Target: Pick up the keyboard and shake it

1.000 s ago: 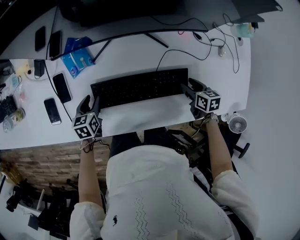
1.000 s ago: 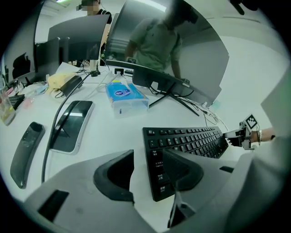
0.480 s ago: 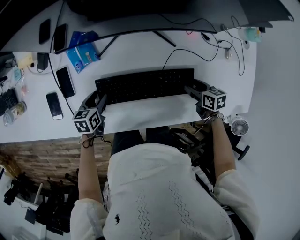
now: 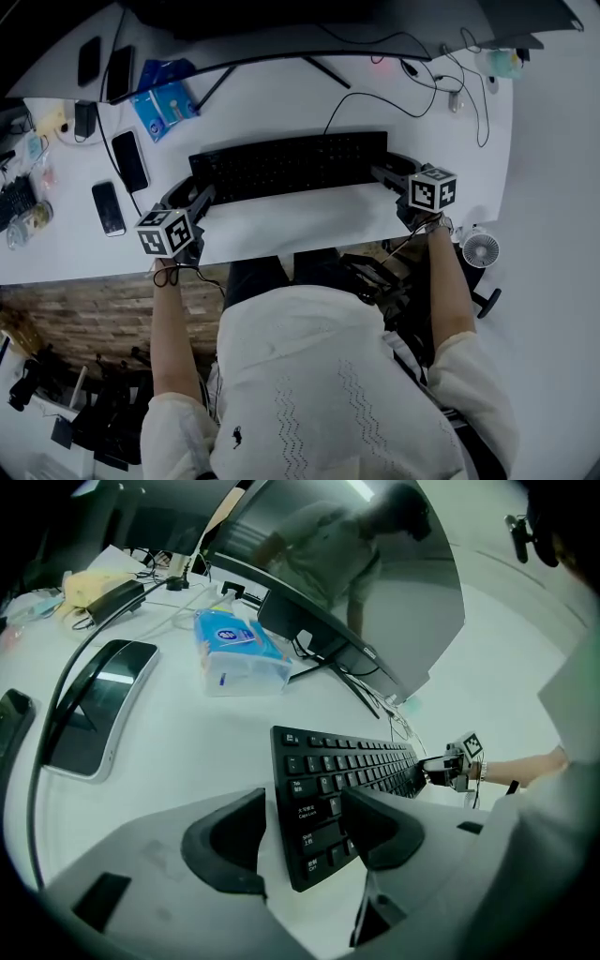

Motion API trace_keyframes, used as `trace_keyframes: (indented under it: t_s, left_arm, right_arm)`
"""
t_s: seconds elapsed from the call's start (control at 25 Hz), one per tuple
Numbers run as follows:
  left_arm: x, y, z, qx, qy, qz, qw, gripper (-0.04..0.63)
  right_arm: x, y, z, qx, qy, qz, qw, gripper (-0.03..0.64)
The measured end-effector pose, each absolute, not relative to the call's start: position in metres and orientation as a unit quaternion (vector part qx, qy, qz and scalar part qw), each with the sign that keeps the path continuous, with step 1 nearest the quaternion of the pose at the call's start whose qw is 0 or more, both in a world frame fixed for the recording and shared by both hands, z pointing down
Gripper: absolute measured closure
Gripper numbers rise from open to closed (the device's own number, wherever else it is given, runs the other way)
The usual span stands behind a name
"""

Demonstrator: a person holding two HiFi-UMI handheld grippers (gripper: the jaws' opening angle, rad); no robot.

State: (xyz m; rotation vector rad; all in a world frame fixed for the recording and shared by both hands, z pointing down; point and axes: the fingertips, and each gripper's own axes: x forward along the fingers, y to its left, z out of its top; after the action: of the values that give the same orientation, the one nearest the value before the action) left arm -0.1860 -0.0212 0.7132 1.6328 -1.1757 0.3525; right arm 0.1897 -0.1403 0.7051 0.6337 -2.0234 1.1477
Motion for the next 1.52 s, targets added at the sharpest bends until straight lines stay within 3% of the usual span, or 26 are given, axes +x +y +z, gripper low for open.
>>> trace_keyframes:
  t_s: [0.16,0.64,1.0,1.52]
  left_arm:
    - [-0.178,-0.025,0.712,0.686,-0.482,0.135,0.529,0.341]
    - [-0.180,-0.023,0.714,0.680,-0.502,0.161,0.509,0.343]
    - [-0.187,0.002,0.712,0.663,-0.536,0.177,0.492,0.382]
    - [-0.192,-0.008,0.663,0.687,-0.562,0.145,0.437,0.383]
  right_arm:
    - [0.188,-0.141,0.705,0.244,-0.784,0.450,0.351,0.366]
    - [0.190,-0.141,0.707,0.273,-0.778,0.454,0.337,0.440]
    - [0.187,-0.120,0.705,0.276,-0.786,0.445,0.329,0.446]
    - [0.182,-0.131,0.648,0.296,-0.824,0.384,0.292,0.449]
